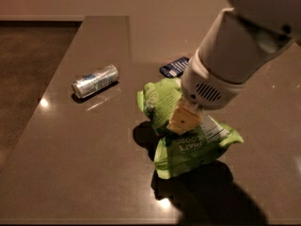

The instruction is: Pick green rice chip bag

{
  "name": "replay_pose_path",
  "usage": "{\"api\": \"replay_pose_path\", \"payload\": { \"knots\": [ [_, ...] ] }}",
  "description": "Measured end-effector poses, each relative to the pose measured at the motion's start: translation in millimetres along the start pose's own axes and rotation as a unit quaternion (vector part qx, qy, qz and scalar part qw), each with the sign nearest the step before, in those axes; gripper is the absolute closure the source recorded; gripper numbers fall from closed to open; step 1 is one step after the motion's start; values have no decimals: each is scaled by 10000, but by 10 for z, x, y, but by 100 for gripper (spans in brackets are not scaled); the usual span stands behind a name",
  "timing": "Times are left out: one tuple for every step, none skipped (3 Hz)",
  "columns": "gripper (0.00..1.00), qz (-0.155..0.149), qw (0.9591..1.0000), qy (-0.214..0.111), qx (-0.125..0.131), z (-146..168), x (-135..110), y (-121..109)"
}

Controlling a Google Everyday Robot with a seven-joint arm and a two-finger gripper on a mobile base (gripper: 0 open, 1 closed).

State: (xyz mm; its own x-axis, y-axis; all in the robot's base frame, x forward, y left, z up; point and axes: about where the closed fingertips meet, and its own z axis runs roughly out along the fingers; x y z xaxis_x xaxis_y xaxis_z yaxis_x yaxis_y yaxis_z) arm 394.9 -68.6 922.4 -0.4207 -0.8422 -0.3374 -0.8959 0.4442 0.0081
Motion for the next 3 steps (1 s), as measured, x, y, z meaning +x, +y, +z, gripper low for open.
{"api": "replay_pose_path", "payload": {
  "knots": [
    [100, -221, 9993, -165, 263, -409, -37, -59],
    [100, -348, 9978, -345, 456, -733, -51, -126],
    [100, -380, 9973, -381, 509, -777, -84, -105]
  ]
}}
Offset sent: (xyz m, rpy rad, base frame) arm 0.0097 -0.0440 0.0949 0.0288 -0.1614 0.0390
